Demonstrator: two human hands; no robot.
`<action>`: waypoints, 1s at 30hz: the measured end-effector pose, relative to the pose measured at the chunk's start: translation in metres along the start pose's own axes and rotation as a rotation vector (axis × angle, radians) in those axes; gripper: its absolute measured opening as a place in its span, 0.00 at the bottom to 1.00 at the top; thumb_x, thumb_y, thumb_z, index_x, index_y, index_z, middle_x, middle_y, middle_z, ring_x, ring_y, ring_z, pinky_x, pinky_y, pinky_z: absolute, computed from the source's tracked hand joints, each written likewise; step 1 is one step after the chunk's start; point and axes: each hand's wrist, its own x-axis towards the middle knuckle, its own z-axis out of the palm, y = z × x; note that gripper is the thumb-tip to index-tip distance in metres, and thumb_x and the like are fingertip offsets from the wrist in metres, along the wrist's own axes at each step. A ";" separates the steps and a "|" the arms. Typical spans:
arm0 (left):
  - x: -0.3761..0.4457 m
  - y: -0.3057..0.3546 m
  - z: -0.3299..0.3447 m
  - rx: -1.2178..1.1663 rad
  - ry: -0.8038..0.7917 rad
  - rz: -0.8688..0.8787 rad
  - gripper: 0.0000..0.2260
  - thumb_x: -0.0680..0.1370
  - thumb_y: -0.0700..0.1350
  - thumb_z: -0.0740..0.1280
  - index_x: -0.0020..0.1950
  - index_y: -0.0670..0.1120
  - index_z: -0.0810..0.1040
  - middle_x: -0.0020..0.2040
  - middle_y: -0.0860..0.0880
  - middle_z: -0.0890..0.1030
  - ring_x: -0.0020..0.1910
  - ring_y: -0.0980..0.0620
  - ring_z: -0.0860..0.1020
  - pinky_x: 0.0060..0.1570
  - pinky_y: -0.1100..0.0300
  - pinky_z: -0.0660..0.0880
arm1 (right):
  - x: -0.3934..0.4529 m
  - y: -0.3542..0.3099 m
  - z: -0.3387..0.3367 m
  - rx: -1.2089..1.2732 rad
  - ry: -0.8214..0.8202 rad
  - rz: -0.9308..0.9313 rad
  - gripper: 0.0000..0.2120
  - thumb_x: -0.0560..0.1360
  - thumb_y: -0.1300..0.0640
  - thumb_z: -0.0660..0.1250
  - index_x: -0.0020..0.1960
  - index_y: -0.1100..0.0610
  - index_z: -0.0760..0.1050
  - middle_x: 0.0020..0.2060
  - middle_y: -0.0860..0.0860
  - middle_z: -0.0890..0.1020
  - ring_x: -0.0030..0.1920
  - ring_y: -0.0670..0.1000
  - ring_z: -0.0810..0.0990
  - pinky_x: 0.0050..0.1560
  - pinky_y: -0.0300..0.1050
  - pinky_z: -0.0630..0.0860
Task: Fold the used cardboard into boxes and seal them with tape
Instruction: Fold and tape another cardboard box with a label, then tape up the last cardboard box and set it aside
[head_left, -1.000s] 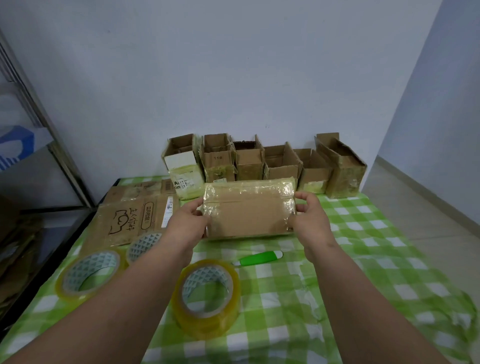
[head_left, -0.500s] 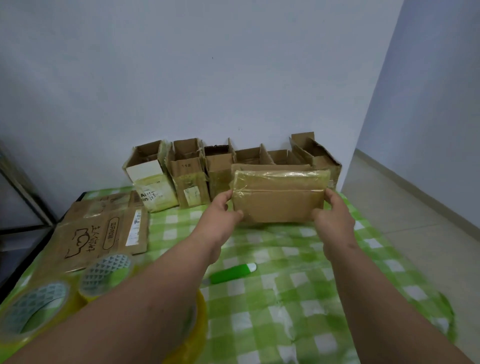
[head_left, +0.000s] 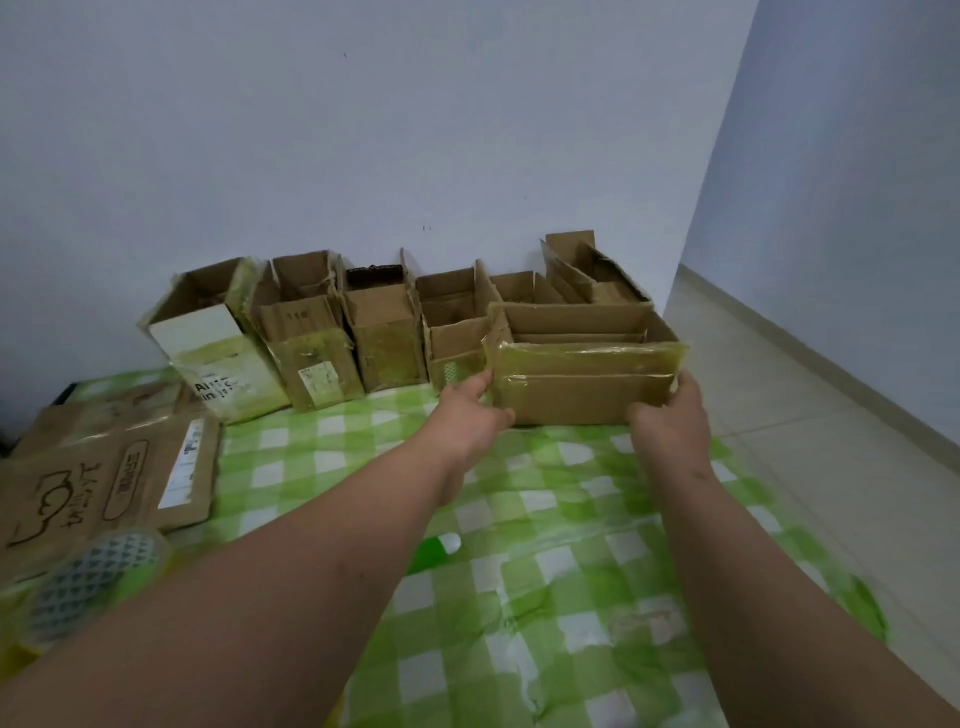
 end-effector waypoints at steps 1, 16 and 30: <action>0.000 0.000 0.001 0.000 -0.003 -0.010 0.27 0.79 0.40 0.66 0.77 0.54 0.65 0.72 0.51 0.69 0.67 0.48 0.71 0.70 0.48 0.67 | 0.000 -0.001 0.002 0.003 -0.004 0.011 0.34 0.69 0.60 0.62 0.73 0.48 0.61 0.64 0.52 0.76 0.62 0.57 0.76 0.65 0.62 0.71; -0.022 -0.003 -0.020 0.071 0.050 0.010 0.28 0.82 0.44 0.63 0.80 0.51 0.56 0.77 0.52 0.63 0.74 0.47 0.65 0.72 0.52 0.63 | -0.018 -0.006 0.011 -0.075 0.043 -0.041 0.37 0.70 0.58 0.66 0.77 0.52 0.58 0.75 0.54 0.62 0.72 0.59 0.66 0.69 0.65 0.65; -0.102 -0.018 -0.133 1.105 0.260 0.130 0.28 0.81 0.56 0.60 0.79 0.52 0.57 0.78 0.48 0.60 0.75 0.43 0.61 0.70 0.45 0.65 | -0.141 -0.054 0.074 -0.783 -0.265 -0.621 0.30 0.80 0.45 0.58 0.79 0.47 0.53 0.80 0.48 0.48 0.79 0.51 0.46 0.76 0.63 0.46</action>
